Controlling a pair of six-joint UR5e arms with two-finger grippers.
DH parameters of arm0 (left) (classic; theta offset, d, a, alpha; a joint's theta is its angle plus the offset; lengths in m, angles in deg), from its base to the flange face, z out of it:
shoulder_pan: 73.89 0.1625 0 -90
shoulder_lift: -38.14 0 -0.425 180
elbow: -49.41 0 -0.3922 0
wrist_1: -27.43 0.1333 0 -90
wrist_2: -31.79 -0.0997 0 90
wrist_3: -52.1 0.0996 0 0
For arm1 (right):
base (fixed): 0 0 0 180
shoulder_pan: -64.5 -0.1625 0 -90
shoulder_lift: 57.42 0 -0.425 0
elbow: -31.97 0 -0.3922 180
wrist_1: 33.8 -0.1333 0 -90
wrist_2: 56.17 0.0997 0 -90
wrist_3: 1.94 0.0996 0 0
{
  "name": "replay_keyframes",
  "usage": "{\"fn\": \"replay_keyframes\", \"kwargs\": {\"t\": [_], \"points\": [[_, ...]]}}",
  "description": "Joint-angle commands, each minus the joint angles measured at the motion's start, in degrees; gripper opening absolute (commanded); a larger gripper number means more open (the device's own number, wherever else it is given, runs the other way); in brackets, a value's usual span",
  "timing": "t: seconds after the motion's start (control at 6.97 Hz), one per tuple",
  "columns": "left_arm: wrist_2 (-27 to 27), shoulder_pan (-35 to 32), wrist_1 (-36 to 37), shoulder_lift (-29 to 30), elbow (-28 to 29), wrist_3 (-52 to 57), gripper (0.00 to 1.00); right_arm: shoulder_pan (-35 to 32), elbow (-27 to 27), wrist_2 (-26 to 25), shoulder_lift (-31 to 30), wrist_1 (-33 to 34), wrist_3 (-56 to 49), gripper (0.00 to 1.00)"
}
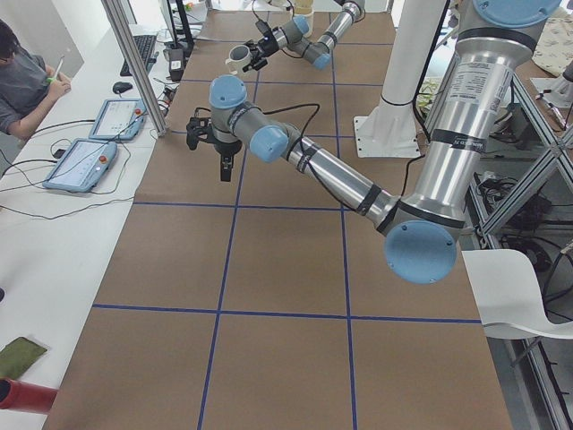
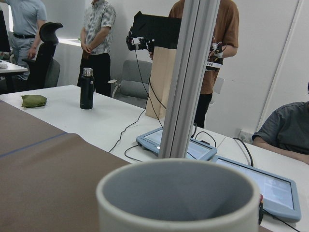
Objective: Left arm hands cup to right arm to dump lemon
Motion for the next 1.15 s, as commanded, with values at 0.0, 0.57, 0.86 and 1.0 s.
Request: {"fn": "replay_keyframes", "kwargs": {"t": [0.0,0.57,0.86,1.0], "points": [[-0.15,7.32,0.11,8.82,1.06,-16.50,1.00,1.89,-8.02,-4.66,8.59,0.41,0.07,0.25],[-0.60,12.01,0.02,24.48,9.92,-32.02,1.00,3.82,-14.71,-9.06,15.82,1.55,-0.01,0.27],[-4.71,14.02,0.02,26.25,10.29,-34.33,0.98,4.35,-14.20,-9.41,15.92,1.56,-5.77,0.37],[-5.08,15.08,0.02,27.13,10.90,-34.42,0.98,4.36,-14.02,-9.24,16.00,1.64,-9.55,0.43]]}}
